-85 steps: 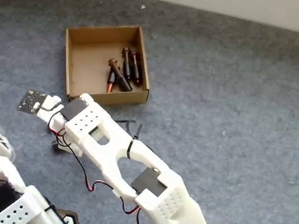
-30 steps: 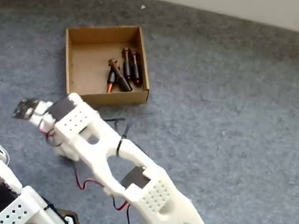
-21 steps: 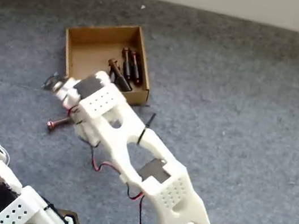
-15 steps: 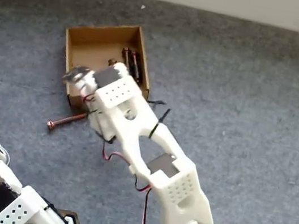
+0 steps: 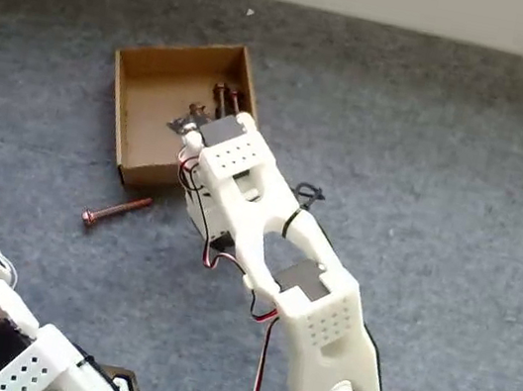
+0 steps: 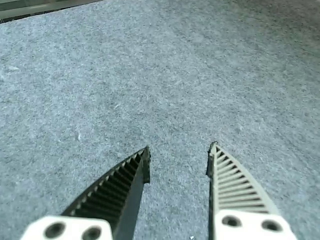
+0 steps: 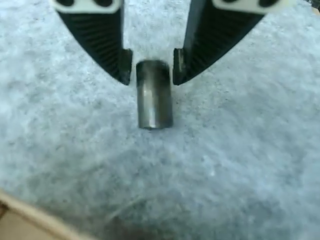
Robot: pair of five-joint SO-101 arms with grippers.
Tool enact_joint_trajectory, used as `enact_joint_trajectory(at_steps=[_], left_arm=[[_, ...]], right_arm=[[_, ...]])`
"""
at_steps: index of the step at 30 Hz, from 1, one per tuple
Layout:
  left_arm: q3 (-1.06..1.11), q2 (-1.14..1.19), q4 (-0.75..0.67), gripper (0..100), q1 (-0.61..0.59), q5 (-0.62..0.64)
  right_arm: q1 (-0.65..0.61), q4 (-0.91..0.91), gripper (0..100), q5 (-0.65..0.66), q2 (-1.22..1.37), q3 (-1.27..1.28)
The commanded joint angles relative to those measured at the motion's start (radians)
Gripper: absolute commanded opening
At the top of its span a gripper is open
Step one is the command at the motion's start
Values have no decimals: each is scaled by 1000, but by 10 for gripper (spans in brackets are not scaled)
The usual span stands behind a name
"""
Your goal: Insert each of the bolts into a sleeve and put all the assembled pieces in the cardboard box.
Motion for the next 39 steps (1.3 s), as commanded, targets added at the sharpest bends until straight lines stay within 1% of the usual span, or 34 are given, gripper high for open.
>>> enact_joint_trajectory(at_steps=[1,4,9,13,18,21,23,29,34,36,39], left_arm=[[-7,-8,-21,203,13,8],[-7,-8,-21,203,25,8],[-7,-8,-21,203,39,8],[-7,-8,-21,203,39,8],[-7,-8,-21,203,39,8],[-7,-8,-21,203,39,8],[-7,-8,-21,203,39,8],[-7,-8,-21,203,39,8],[-7,-8,-18,204,41,6],[-7,-7,-17,204,70,-32],[-7,-7,-17,204,168,-121]], right_arm=[[16,-61,145,-12,-85,36],[16,-96,145,-12,-85,59],[15,-101,145,-11,-81,51],[25,-160,139,-11,-74,62],[36,-213,47,-11,-28,97],[35,-211,9,-11,-19,97],[38,-200,4,-11,-42,99],[47,-134,5,-15,-203,119],[39,-160,5,-17,-421,282],[41,-194,5,-17,-522,374],[48,-252,5,-17,-670,529]])
